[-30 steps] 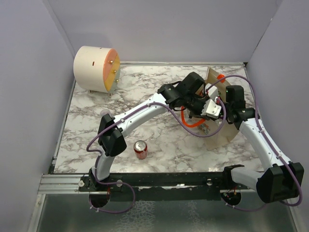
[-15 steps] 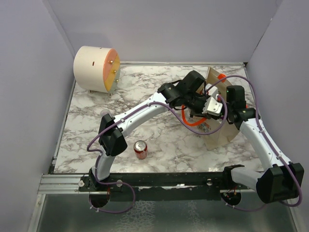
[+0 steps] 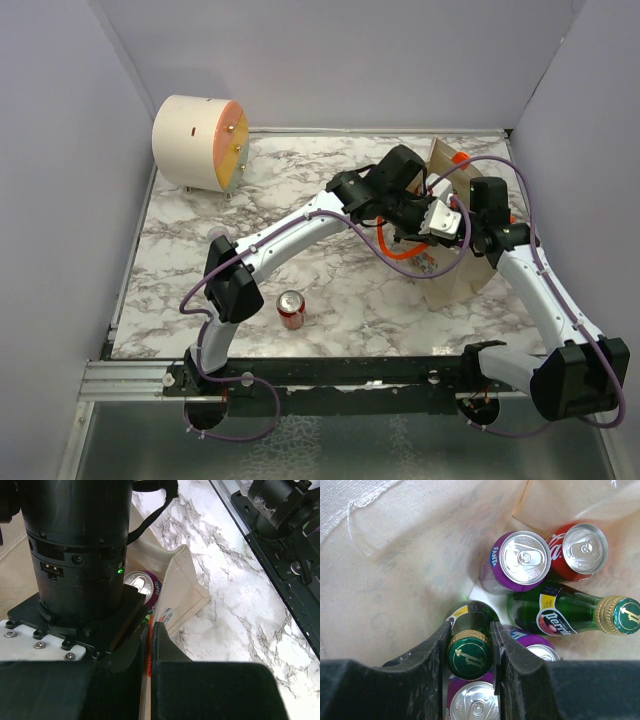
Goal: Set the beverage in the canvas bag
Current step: Place the drink in the canvas bag, then pick up the drink from the center of the board.
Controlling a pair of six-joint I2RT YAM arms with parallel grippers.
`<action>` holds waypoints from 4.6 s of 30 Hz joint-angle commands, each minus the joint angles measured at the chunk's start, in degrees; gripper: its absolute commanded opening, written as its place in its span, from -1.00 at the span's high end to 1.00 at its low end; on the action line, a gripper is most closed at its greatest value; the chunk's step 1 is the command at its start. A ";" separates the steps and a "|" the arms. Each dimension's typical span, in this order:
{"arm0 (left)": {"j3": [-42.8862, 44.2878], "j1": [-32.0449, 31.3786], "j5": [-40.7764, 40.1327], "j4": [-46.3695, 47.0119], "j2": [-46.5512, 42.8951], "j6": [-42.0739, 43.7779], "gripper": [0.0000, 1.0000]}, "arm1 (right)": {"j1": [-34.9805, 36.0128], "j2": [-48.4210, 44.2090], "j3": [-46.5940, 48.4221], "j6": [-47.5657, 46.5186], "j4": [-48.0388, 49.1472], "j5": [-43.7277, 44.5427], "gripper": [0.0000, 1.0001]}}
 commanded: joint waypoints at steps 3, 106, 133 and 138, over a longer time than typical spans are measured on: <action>5.84 -0.28 9.13 9.96 -6.78 -1.17 1.00 | -0.63 2.03 -4.75 -1.86 -12.06 3.02 0.97; -13.13 0.59 -1.77 6.09 -22.93 4.62 -0.03 | -0.63 -0.21 26.20 8.99 -15.66 -2.48 -0.48; -47.42 32.24 -8.64 -7.97 -47.48 5.37 -0.70 | 17.10 6.98 29.26 11.93 -4.41 -12.56 -0.59; -49.64 32.16 -6.14 -20.87 -50.20 15.85 -0.89 | 17.37 8.38 29.18 13.20 -3.98 -12.42 -0.59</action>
